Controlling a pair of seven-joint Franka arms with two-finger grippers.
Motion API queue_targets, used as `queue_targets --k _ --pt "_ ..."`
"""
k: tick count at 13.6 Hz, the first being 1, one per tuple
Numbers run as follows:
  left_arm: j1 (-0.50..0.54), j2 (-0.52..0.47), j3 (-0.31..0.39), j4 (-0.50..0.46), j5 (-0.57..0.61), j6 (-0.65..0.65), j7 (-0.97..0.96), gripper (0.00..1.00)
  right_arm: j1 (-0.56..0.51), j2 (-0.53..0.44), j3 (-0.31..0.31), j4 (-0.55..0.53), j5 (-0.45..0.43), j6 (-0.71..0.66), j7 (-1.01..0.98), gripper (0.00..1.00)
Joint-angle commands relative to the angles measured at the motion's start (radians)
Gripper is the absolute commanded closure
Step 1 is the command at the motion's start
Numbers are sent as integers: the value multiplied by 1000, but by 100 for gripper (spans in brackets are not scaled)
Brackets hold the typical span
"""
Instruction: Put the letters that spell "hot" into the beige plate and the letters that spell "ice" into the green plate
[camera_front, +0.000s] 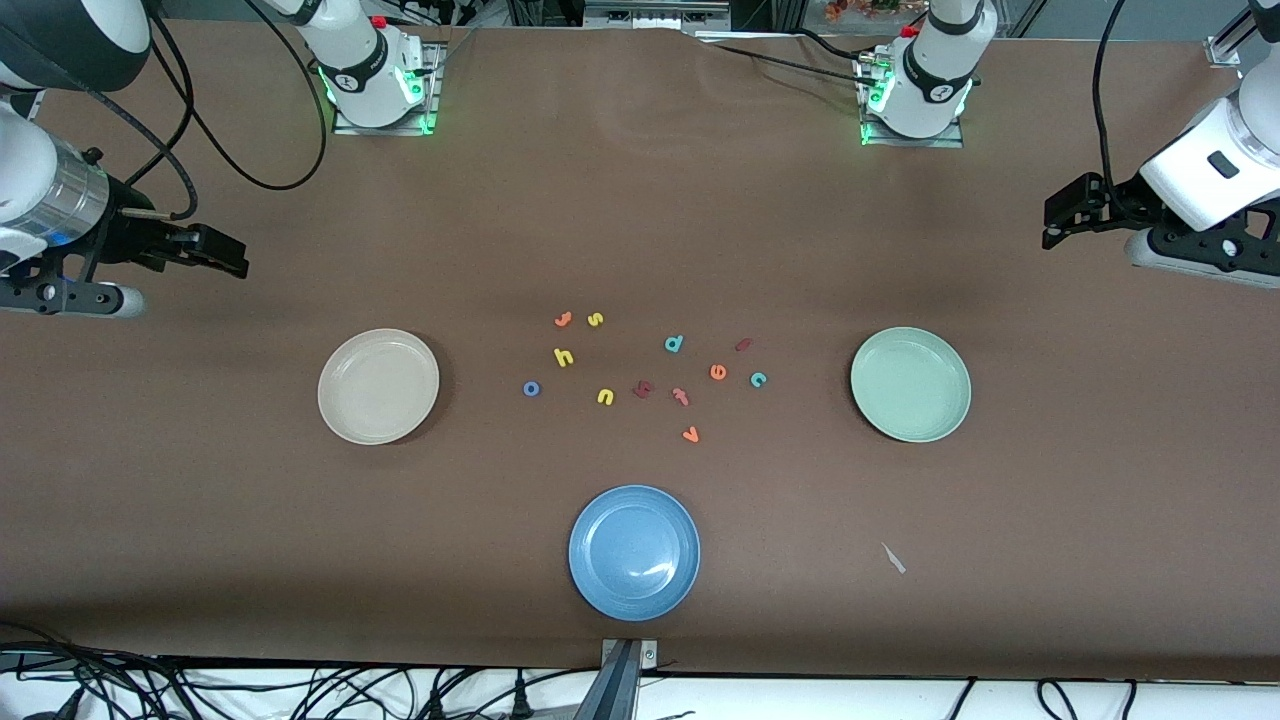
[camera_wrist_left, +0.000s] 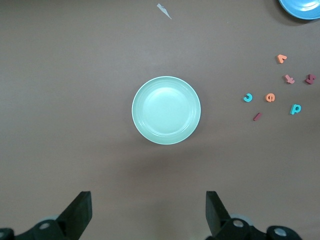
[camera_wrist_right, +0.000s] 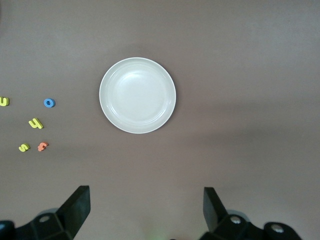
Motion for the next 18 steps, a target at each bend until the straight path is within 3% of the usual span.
queue_targets --k 1,18 --pt "0 12 -4 24 14 -6 4 0 -2 -25 5 -27 -8 -5 -10 0" --pt "2 12 -4 24 14 -6 4 0 4 -14 22 -24 -2 4 -7 0"
